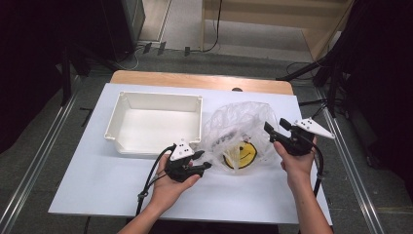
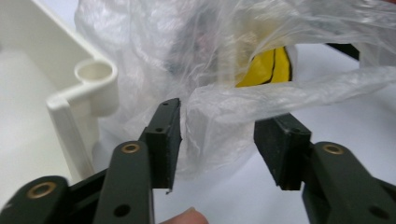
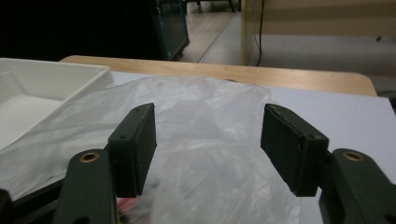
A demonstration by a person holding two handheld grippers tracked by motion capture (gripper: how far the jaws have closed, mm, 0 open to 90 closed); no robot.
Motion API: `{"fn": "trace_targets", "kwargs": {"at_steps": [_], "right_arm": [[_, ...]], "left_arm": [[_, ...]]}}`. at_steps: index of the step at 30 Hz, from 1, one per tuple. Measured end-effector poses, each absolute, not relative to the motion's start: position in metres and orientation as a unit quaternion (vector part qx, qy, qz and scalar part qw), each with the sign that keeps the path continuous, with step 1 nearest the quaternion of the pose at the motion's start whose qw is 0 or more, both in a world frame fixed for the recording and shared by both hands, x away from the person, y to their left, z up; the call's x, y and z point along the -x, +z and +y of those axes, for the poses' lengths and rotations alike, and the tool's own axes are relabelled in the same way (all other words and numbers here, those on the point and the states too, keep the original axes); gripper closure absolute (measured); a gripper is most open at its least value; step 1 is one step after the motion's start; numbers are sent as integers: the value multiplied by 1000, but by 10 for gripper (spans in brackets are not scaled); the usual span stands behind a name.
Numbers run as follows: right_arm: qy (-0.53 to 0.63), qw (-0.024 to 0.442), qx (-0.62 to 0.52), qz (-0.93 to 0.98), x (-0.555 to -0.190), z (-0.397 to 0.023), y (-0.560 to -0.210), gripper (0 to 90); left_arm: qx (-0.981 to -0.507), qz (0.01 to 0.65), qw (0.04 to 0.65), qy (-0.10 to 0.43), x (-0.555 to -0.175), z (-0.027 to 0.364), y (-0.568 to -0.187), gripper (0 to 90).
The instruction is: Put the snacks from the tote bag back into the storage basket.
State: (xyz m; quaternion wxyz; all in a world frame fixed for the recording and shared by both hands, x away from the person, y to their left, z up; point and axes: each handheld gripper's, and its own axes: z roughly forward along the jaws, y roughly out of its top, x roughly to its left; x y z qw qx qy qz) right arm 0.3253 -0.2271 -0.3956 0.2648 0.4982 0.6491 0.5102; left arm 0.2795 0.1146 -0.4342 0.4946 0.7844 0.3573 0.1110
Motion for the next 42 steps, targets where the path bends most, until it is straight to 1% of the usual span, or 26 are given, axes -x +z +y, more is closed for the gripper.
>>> {"fn": "trace_targets", "kwargs": {"at_steps": [1,2,5,7,9,10,11,12,13,14,15,16,17,18,20,21,25,28,31,32,33,34,35,37,39,42], "right_arm": [[520,272,-480,652,-310,-224,-391,359],[520,272,-480,652,-310,-224,-391,359],[519,268,-449,677,-284,-207,-396,366],[515,268,-444,683,-281,-202,-400,367],[509,254,-443,693,-283,-193,-410,364],[497,235,-447,705,-288,-184,-422,360],[497,235,-447,705,-288,-184,-422,360],[488,231,-450,711,-290,-179,-429,368],[468,234,-453,722,-293,-171,-439,467],[468,234,-453,722,-293,-171,-439,467],[439,235,-446,744,-294,-165,-446,608],[439,235,-446,744,-294,-165,-446,608],[437,226,-445,749,-294,-164,-448,659],[436,218,-443,753,-294,-164,-451,741],[427,208,-444,760,-293,-163,-456,873],[421,203,-442,765,-293,-163,-459,900],[395,176,-430,792,-294,-158,-465,900],[364,137,-427,816,-293,-153,-472,900],[357,124,-422,824,-293,-152,-476,900],[379,126,-419,816,-290,-155,-472,782],[379,126,-419,816,-290,-155,-472,782],[407,131,-411,805,-286,-157,-466,722],[423,139,-404,799,-283,-159,-461,683],[476,170,-399,765,-276,-167,-442,634],[507,195,-428,722,-276,-174,-427,585],[502,200,-449,711,-281,-173,-426,539]], "left_arm": [[-781,356,501,112,-279,115,-432,484],[-777,354,508,112,-278,115,-430,484],[-773,351,515,116,-279,112,-429,489],[-776,346,514,119,-281,109,-430,499],[-776,350,508,131,-283,107,-431,638],[-774,358,509,119,-286,108,-432,775],[-774,358,509,119,-286,108,-432,804],[-773,363,508,115,-288,108,-432,804],[-771,372,504,113,-291,109,-434,855],[-771,372,504,113,-291,109,-434,869],[-771,373,505,109,-293,110,-435,878],[-769,376,505,107,-293,110,-436,878],[-768,379,507,103,-294,111,-437,886],[-767,382,505,101,-295,111,-438,886],[-765,390,504,97,-297,112,-441,888],[-763,395,503,93,-297,112,-443,888],[-763,414,486,97,-298,113,-451,895],[-765,426,473,97,-300,114,-458,896],[-769,431,462,95,-302,113,-464,892],[-771,431,460,95,-303,113,-466,888],[-772,431,458,95,-303,112,-468,888],[-773,430,456,95,-303,111,-468,887],[-774,430,455,95,-303,111,-469,887],[-775,431,452,95,-304,111,-471,886],[-774,433,452,93,-305,110,-472,885],[-774,435,451,92,-305,109,-472,884]]}}
